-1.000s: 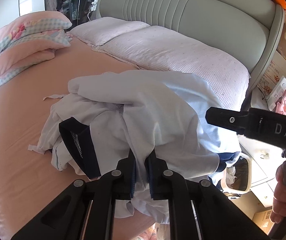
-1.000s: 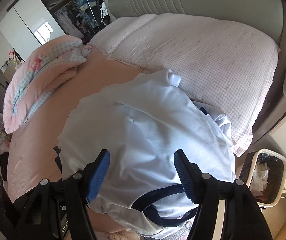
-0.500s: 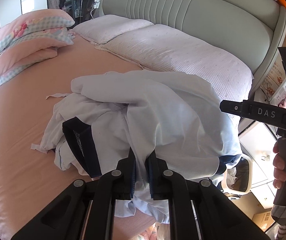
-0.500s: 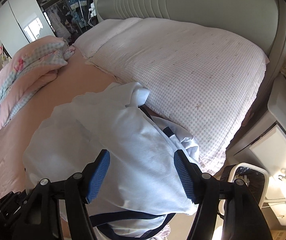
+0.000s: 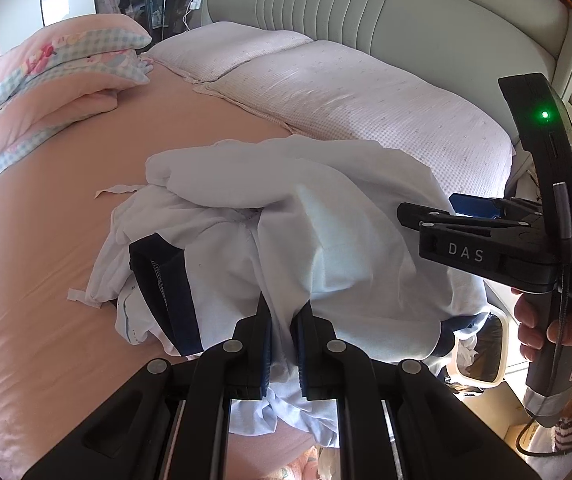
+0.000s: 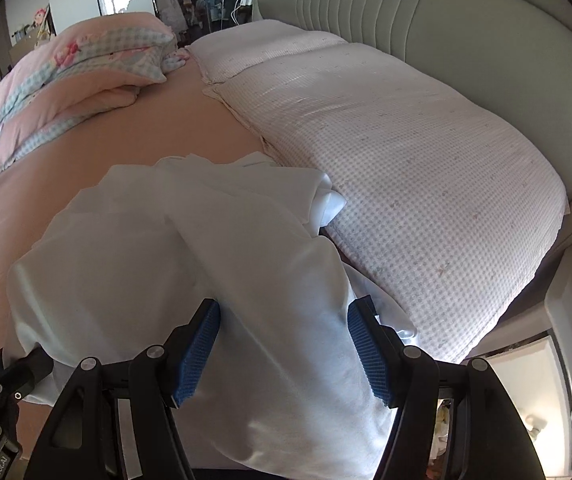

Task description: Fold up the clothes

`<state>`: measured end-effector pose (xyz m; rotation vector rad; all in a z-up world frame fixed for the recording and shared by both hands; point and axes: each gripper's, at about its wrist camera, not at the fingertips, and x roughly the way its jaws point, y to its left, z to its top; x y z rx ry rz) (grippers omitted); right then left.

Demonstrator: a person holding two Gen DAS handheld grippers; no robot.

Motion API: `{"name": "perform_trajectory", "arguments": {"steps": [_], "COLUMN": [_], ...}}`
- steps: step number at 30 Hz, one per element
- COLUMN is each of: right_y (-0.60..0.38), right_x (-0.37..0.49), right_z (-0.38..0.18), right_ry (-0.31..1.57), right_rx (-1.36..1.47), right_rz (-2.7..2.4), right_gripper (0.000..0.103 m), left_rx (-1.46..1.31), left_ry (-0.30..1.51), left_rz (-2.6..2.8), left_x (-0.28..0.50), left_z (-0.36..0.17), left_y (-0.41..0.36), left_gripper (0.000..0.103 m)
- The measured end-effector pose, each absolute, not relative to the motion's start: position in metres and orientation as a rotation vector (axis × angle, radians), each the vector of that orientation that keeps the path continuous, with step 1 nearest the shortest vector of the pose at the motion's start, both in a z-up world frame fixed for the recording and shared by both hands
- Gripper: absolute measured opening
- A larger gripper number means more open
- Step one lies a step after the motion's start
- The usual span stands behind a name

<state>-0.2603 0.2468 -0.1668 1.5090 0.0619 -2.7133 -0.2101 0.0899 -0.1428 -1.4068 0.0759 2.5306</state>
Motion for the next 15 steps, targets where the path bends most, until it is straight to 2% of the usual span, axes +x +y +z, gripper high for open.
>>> {"name": "perform_trajectory", "arguments": {"steps": [6,8,11,13,15], "right_y": [0.241,0.239,0.239,0.243,0.248], "right_x": [-0.269,-0.271,-0.272,-0.272,-0.271], "right_z": [-0.174,-0.179,-0.188,-0.193,-0.197], "right_ry": [0.092,0.087,0.042,-0.083,-0.212], "right_rx": [1.524,1.533,1.570,1.612,1.613], "right_rz": [-2.695,-2.685,-2.645,-2.605,-2.572], "right_gripper": [0.064,0.056,0.039,0.024,0.018], "left_rx": [-1.450,-1.456,-1.459,-1.460,-1.453], "left_ry": [0.049,0.050,0.066,0.080,0.095], "left_rz": [2.516,2.512,2.509,2.512,2.516], "left_x": [-0.216,-0.218,-0.219,-0.219,-0.218], "left_z": [-0.143,-0.143,-0.144,-0.144,-0.144], "left_y": [0.088,0.088,0.089,0.091,0.092], "left_gripper": [0.009,0.009,0.009,0.009,0.009]}}
